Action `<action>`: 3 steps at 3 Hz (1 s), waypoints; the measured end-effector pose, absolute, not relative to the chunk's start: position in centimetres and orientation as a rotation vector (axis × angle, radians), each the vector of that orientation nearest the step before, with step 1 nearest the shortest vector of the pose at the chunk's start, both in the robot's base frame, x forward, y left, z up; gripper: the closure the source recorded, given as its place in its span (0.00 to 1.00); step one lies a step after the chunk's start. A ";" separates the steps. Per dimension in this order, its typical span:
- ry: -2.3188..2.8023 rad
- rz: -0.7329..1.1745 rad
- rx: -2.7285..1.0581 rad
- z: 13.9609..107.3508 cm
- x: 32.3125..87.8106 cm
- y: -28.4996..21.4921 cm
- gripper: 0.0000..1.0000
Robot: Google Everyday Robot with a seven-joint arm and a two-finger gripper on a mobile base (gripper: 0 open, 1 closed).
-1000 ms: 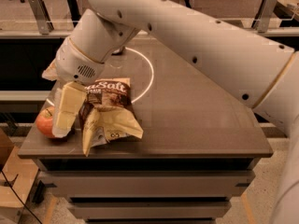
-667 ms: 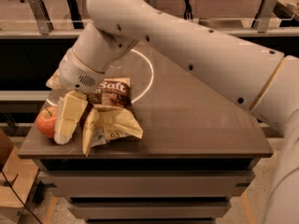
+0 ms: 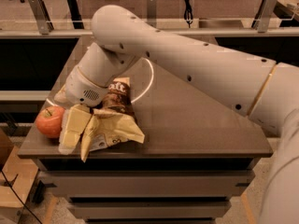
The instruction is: Pick apple
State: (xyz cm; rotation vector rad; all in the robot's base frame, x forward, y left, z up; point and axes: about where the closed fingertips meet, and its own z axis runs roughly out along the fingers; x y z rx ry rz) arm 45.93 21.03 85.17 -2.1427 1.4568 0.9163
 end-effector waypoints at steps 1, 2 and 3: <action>1.476 0.937 -2.148 84.4 45.6 21.2 0.18; 1.471 0.948 -2.141 84.5 45.5 21.8 0.41; 1.464 0.957 -2.122 84.9 45.6 22.2 0.64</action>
Offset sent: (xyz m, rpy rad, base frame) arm -0.0025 0.0131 -0.0041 0.0096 0.0310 -0.0056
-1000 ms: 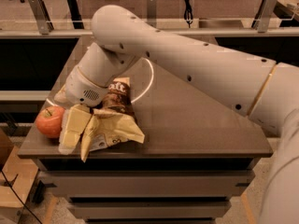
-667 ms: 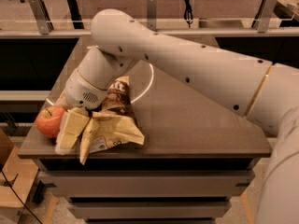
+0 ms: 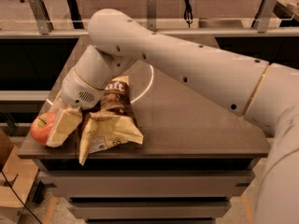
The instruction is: Pick apple
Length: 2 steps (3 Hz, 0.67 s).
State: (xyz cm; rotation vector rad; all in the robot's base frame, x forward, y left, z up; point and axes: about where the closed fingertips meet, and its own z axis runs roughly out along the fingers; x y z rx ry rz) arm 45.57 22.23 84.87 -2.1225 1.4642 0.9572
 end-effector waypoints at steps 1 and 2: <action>1.447 0.954 -2.072 86.5 46.0 21.9 0.88; 1.412 0.941 -1.986 90.0 47.3 20.3 1.00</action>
Offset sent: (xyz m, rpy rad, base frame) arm 0.0389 -0.0457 0.0983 0.2200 -0.0852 -0.1344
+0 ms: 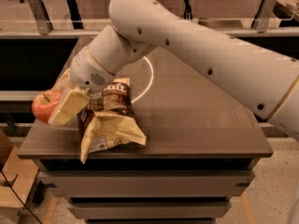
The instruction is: Pick apple
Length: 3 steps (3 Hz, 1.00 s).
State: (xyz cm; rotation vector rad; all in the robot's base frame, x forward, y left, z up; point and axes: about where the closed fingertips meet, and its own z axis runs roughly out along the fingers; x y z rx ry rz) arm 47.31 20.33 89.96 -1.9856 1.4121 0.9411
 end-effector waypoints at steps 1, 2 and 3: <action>1.350 0.896 -1.895 95.4 49.1 17.3 1.00; 1.291 0.831 -1.820 100.9 51.2 13.9 1.00; 1.270 0.816 -1.806 102.3 51.5 13.9 1.00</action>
Offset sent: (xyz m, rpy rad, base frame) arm 0.0684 -0.1122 0.1808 0.2530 -0.2377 -0.1498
